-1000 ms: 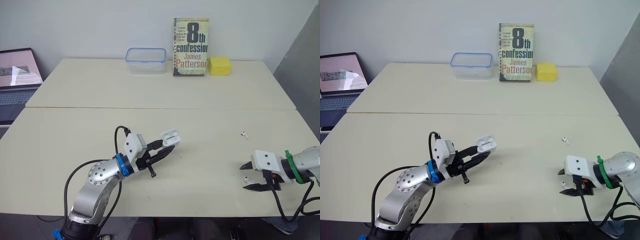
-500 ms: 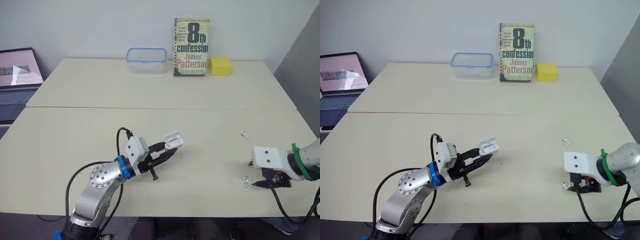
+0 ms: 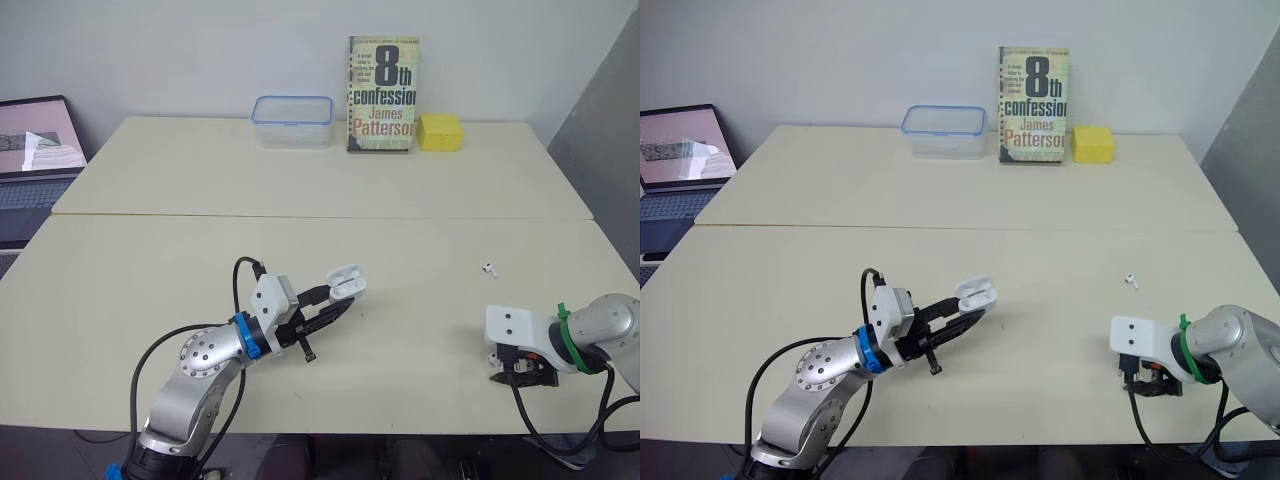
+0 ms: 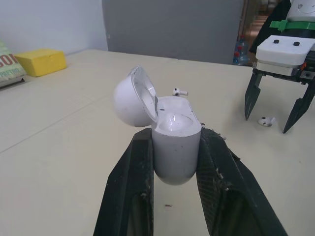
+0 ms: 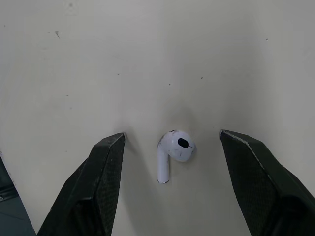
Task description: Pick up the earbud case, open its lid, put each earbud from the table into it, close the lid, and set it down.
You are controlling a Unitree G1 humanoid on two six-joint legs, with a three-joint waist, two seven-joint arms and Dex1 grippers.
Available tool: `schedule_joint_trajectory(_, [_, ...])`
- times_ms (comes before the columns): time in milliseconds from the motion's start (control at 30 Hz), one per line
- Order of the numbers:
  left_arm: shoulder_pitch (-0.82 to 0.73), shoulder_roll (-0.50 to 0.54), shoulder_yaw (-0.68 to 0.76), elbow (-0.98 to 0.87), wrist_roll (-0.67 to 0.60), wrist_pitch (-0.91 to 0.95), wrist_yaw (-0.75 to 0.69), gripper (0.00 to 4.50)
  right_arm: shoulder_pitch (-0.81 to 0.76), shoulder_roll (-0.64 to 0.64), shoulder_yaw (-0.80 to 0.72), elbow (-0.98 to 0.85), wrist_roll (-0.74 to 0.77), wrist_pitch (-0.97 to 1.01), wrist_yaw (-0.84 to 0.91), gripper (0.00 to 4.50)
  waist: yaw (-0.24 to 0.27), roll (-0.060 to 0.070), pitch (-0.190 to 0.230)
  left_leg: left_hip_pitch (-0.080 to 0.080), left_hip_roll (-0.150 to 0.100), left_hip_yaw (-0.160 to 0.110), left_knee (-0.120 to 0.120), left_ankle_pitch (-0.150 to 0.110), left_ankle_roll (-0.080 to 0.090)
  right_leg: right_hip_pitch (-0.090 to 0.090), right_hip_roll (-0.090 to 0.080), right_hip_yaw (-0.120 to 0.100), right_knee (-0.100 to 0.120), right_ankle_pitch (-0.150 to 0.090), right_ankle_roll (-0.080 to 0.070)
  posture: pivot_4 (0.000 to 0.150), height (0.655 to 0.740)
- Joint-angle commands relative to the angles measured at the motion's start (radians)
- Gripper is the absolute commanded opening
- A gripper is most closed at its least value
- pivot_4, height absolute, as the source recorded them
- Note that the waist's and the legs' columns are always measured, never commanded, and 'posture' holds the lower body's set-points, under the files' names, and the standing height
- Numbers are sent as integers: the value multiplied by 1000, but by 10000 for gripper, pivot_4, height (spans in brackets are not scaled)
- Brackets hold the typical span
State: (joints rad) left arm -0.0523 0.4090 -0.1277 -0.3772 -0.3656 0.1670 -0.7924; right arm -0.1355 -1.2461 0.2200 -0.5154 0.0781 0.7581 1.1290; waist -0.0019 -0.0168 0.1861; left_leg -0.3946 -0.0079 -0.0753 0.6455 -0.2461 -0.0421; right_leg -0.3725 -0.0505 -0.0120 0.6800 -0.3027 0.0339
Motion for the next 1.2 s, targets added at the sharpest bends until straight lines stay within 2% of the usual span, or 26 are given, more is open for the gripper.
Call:
schedule_joint_trajectory(33, [-6,1,2,-43,-2,-11,10,8022,-11,7,6,2,-22,17,-22,31776,0,0,0,0,0,0,0,0,0,0,0,0,0,0,0,1500,7400])
schedule_joint_trajectory(67, [-6,1,1,-42,-2,-10,10,8022,-11,11,10,1,-25,20,-27,31776,0,0,0,0,0,0,0,0,0,0,0,0,0,0,0,1500,7400])
schedule_joint_trajectory(167, [-9,1,0,-40,-2,-9,11,8022,-8,18,16,-2,-30,32,-36,25862,-1,-1,0,1,0,0,0,0,0,0,0,0,0,0,0,1500,7400])
schedule_joint_trajectory(367, [-16,3,-1,-33,-3,-10,12,8022,-3,11,15,1,-21,42,-30,5074,-1,-1,-1,2,0,0,0,0,0,2,0,0,0,0,0,1500,7400])
schedule_joint_trajectory(400, [-18,3,-2,-31,-3,-10,12,8022,-6,12,13,3,-18,44,-29,4020,-1,-1,-1,2,0,0,0,0,0,2,0,0,0,0,0,1500,7400])
schedule_joint_trajectory(600, [-30,-1,0,-21,-3,-15,14,8022,-40,14,-23,3,28,63,-6,4029,-1,-1,-1,2,0,1,0,0,0,2,0,0,0,0,0,1500,7400])
schedule_joint_trajectory(800, [-55,-28,10,-5,-4,-24,37,8022,-175,104,-146,-40,208,166,11,4029,-1,-1,-1,1,0,1,0,0,0,0,0,0,0,0,0,1500,7400])
schedule_joint_trajectory(1033, [-105,-64,0,37,0,-17,57,8022,-415,470,-392,-73,543,474,-158,4029,0,-1,0,0,0,0,0,0,0,0,1,0,0,0,0,1500,7400])
schedule_joint_trajectory(1200, [-133,-84,-11,55,9,-20,66,8022,-465,749,-554,-104,689,507,-372,4029,3,-1,0,-3,0,-3,0,0,0,-1,1,0,1,0,0,1500,7400])
